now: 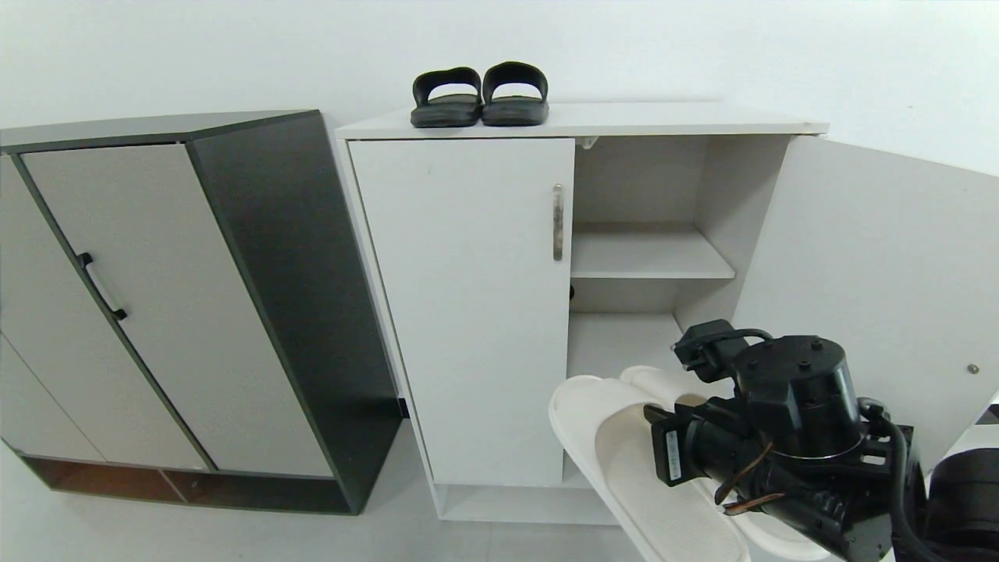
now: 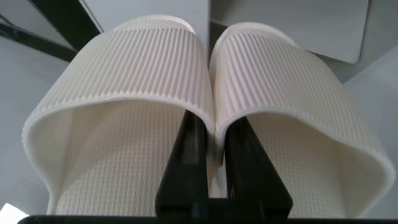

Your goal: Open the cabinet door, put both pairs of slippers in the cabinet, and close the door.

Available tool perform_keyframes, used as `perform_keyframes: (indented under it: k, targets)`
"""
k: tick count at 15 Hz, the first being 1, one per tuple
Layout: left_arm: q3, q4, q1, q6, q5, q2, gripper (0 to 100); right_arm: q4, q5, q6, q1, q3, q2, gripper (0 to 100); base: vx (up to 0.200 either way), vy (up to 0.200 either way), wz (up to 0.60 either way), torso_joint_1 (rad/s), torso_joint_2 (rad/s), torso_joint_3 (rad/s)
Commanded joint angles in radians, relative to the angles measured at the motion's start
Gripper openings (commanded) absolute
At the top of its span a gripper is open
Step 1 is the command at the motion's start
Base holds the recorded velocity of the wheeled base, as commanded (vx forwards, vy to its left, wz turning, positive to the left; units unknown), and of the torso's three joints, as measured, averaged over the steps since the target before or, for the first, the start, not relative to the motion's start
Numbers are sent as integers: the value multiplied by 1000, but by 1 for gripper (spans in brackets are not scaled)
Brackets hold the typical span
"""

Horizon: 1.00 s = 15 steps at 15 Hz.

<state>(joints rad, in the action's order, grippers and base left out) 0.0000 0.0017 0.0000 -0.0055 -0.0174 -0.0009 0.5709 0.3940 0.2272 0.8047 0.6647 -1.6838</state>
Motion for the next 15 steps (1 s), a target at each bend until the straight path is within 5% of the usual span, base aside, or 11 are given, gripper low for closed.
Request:
perform_keyframes:
  k: [1, 4, 9, 15]
  targets:
    - [0, 0, 0, -1, -1, 2, 0, 1, 43, 14, 31, 26, -40, 0, 0, -200, 0, -7, 2, 7]
    - [0, 0, 0, -1, -1, 2, 0, -2, 118, 60, 82, 76, -109, 0, 0, -200, 0, 2, 4, 4]
    - [0, 0, 0, -1, -1, 2, 0, 0, 319, 170, 80, 207, -329, 0, 0, 0, 0, 0, 0, 0]
    - [0, 0, 0, 1, 1, 2, 0, 11, 322, 172, 64, 280, -439, 0, 0, 0, 0, 0, 0, 0]
